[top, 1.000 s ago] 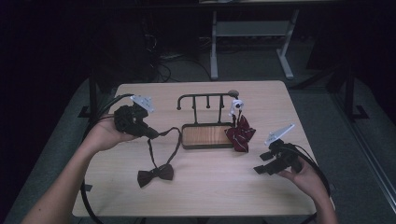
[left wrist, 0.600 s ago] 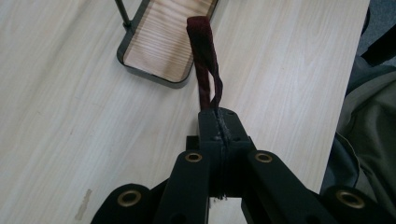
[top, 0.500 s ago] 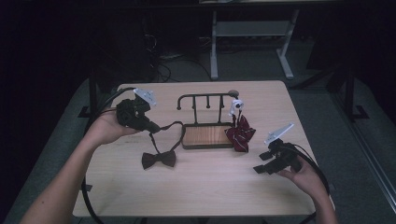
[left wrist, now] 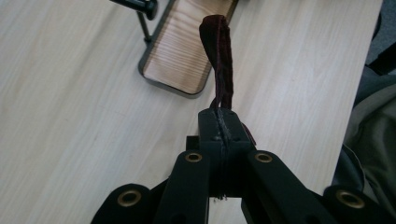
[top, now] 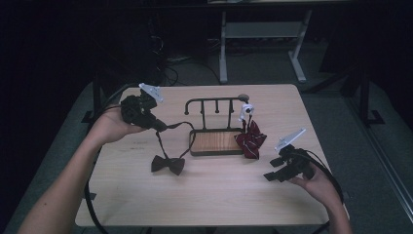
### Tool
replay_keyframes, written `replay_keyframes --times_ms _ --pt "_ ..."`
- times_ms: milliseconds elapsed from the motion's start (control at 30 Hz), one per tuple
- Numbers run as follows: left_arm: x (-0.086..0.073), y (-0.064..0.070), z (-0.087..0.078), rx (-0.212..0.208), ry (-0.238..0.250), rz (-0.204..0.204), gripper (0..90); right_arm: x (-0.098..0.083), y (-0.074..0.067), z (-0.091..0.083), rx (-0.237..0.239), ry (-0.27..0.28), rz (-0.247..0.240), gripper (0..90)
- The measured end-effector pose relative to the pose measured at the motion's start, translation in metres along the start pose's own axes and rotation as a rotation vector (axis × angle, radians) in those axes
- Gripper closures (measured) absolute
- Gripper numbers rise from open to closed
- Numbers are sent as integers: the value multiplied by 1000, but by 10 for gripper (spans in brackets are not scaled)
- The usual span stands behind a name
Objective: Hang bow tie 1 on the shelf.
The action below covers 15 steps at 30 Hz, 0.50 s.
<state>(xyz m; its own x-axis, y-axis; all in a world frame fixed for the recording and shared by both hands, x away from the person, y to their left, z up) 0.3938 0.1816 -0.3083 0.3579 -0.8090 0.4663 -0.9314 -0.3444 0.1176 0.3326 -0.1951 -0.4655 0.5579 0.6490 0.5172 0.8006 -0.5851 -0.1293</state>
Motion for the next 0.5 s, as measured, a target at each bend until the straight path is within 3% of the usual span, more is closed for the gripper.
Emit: replay_keyframes --times_ms 500 --pt "23 -13 -5 21 -19 8 899 0 0 -1 0 5 0 350"
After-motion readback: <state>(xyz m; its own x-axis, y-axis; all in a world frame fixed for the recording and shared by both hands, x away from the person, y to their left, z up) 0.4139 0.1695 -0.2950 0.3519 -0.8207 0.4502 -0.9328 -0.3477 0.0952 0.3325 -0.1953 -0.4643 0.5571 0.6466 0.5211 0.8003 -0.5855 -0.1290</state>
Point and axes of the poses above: each handheld gripper's, and its own axes: z roughly forward along the jaws, x roughly out of its top, y roughly to its right, the point moved 6 cm from there along z, roughly forward along the jaws, and after that the axes turned 5 degrees about -x, right-handed, at the moved point
